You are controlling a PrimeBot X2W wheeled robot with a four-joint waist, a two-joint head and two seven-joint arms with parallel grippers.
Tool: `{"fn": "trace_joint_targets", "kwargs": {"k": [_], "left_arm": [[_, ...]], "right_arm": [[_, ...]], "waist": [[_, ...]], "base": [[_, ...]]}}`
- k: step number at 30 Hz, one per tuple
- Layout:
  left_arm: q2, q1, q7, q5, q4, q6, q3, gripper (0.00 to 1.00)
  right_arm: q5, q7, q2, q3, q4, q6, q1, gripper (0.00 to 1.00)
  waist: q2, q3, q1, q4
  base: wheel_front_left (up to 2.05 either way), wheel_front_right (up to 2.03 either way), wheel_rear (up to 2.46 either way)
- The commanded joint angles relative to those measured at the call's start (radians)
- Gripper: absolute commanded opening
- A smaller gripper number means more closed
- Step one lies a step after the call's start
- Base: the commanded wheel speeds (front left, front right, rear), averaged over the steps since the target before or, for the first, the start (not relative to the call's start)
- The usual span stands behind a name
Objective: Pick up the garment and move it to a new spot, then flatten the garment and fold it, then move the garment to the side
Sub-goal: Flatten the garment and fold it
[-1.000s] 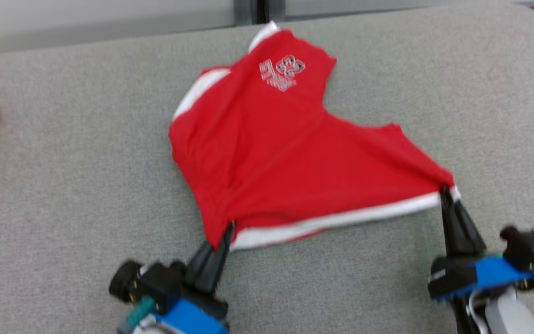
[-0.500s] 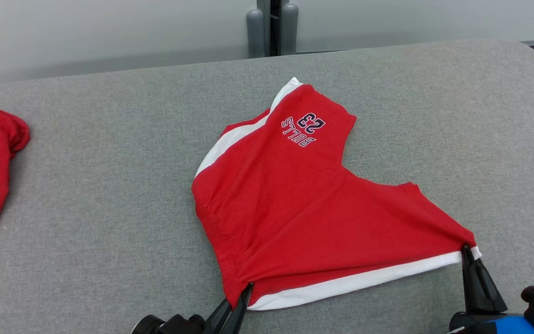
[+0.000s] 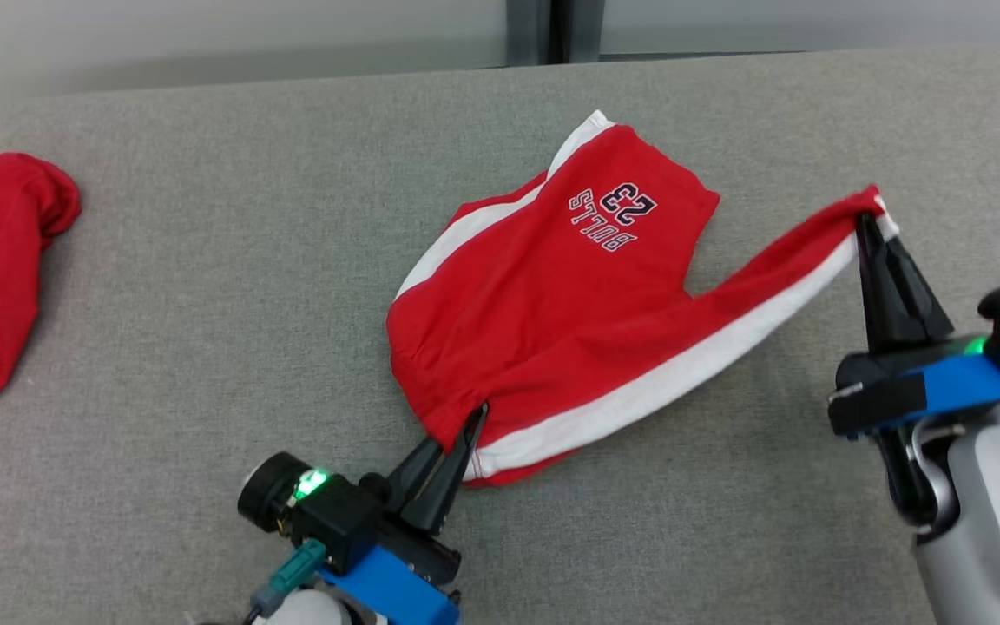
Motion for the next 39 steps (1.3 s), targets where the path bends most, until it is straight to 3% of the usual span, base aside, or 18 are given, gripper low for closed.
{"fn": "trace_joint_targets", "kwargs": {"k": [1, 14, 26, 28, 29, 30, 31, 39], "left_arm": [[0.005, -0.033, -0.003, 0.003, -0.006, -0.005, 0.003, 0.0], [-0.009, -0.271, -0.003, -0.013, 0.046, -0.004, 0.047, 0.0], [-0.041, -0.378, -0.003, -0.013, 0.114, -0.005, 0.067, 0.0], [-0.044, -0.382, -0.003, -0.012, 0.122, -0.005, 0.065, 0.0], [-0.046, -0.38, -0.003, -0.013, 0.125, -0.005, 0.066, 0.32], [-0.047, -0.376, -0.003, -0.013, 0.128, -0.005, 0.069, 0.86], [-0.049, -0.37, -0.003, -0.01, 0.129, -0.005, 0.077, 1.0], [-0.063, -0.262, -0.003, 0.008, 0.085, -0.005, 0.141, 1.0]], "right_arm": [[-0.008, 0.01, -0.011, 0.012, 0.021, 0.0, -0.059, 0.0], [-0.023, 0.063, -0.03, 0.121, 0.347, 0.0, -0.517, 0.0], [-0.035, 0.026, -0.003, 0.179, 0.637, 0.0, -0.732, 0.0], [-0.031, 0.01, -0.001, 0.191, 0.674, 0.0, -0.748, 0.39], [-0.028, 0.002, -0.002, 0.197, 0.691, 0.0, -0.752, 0.81], [-0.024, -0.004, -0.002, 0.203, 0.707, 0.0, -0.756, 1.0], [-0.02, -0.011, -0.004, 0.207, 0.719, 0.0, -0.758, 1.0], [0.018, -0.06, -0.039, 0.241, 0.778, 0.0, -0.713, 1.0]], "waist": [[-0.0001, 0.034, -0.0001, 0.024], [-0.0001, 0.198, -0.0001, 0.108], [-0.0001, 0.274, -0.0001, 0.14], [-0.0001, 0.275, -0.0001, 0.14], [-0.0001, 0.273, -0.0001, 0.14], [-0.0001, 0.271, -0.0001, 0.14], [-0.0001, 0.267, -0.0001, 0.139], [-0.0001, 0.216, -0.0001, 0.135]], "base": [[0.0, 0.0, 0.0], [0.0, 0.0, 0.0], [0.0, 0.0, 0.0], [0.0, 0.0, 0.0], [0.0, 0.0, 0.0], [0.0, 0.0, 0.0], [0.0, 0.0, 0.0], [0.0, 0.0, 0.0]]}}
